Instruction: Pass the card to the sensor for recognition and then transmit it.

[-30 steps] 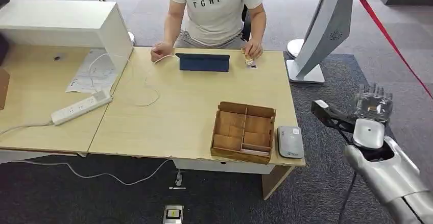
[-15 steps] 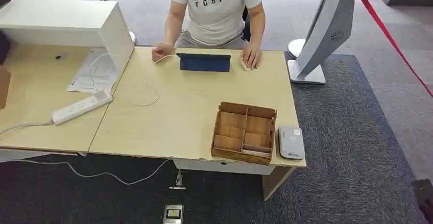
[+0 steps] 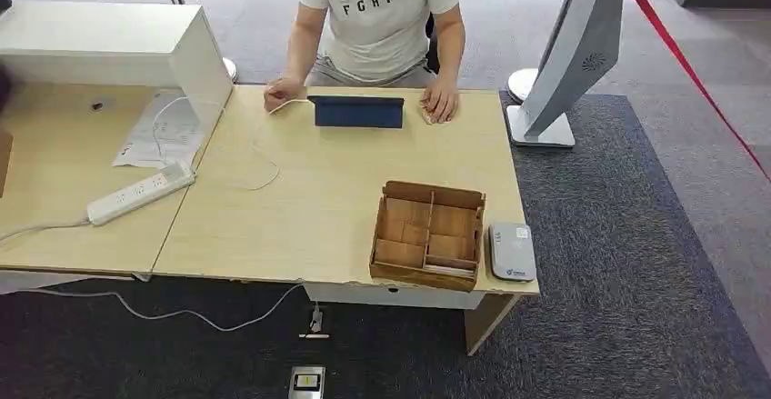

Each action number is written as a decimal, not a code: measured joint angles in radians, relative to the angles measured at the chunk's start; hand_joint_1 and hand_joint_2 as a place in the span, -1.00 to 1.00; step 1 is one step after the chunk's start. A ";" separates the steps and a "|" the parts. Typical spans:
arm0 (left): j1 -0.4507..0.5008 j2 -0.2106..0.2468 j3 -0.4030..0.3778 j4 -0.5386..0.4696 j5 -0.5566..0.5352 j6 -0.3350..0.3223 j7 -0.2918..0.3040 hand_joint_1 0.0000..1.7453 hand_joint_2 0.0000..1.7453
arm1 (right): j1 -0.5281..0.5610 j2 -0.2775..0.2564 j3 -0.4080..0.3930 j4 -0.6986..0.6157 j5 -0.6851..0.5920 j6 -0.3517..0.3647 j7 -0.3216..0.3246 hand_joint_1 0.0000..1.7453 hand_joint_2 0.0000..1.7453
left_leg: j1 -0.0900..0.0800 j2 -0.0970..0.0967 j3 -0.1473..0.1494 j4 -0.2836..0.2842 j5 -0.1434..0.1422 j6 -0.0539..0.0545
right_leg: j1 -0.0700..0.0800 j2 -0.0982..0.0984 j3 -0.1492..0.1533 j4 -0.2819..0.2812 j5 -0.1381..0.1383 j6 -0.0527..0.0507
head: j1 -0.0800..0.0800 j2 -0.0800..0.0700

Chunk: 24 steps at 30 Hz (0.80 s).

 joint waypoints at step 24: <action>0.007 -0.013 0.000 -0.075 -0.064 0.000 0.116 -1.00 -1.00 | -0.034 0.109 0.081 0.178 0.081 -0.022 0.057 -1.00 -1.00 | -0.003 0.000 0.000 0.000 0.000 0.000 | -0.003 0.000 0.000 0.000 0.000 0.000 | 0.001 0.000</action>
